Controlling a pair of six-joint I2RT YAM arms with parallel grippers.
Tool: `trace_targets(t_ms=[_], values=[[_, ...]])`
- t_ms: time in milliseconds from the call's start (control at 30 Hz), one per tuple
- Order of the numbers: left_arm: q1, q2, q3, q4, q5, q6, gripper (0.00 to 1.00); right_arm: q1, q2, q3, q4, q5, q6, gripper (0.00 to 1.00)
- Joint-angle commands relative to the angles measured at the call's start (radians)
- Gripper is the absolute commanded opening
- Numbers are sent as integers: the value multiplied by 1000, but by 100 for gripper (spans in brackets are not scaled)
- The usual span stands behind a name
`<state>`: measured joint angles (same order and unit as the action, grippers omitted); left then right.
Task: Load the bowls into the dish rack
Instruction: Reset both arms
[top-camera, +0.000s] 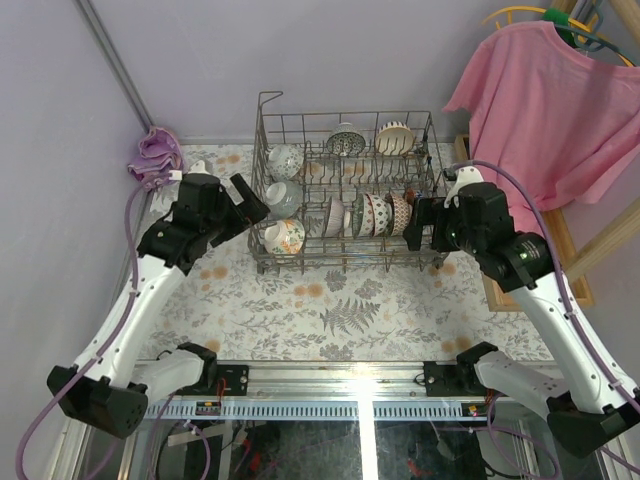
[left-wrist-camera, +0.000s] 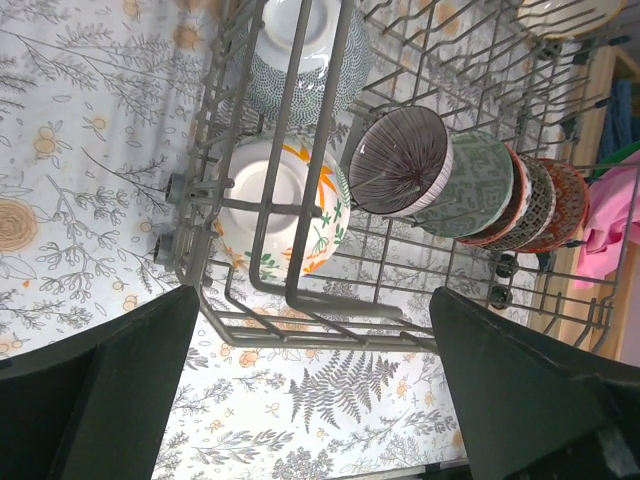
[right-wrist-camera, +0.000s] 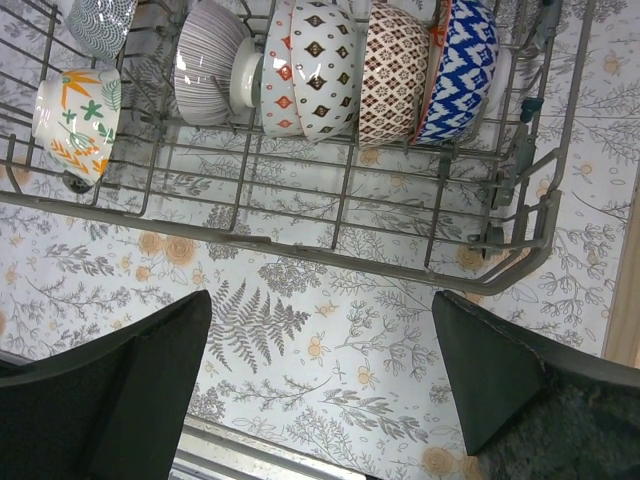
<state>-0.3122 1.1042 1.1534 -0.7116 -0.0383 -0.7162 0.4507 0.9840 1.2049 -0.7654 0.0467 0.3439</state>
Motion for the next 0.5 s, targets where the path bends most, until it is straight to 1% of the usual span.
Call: trace_targets(t_ms=[0, 133, 300, 467], values=[[8, -93, -3, -40, -60, 39, 100, -6, -35, 16, 17, 39, 8, 99], [9, -160, 2, -58, -70, 42, 100, -5, -46, 29, 7, 53, 9, 99], [9, -195, 31, -63, -78, 50, 100, -5, -73, 31, -9, 73, 6, 99], [9, -239, 18, -58, -88, 57, 100, -6, -114, 36, -18, 94, -9, 99]])
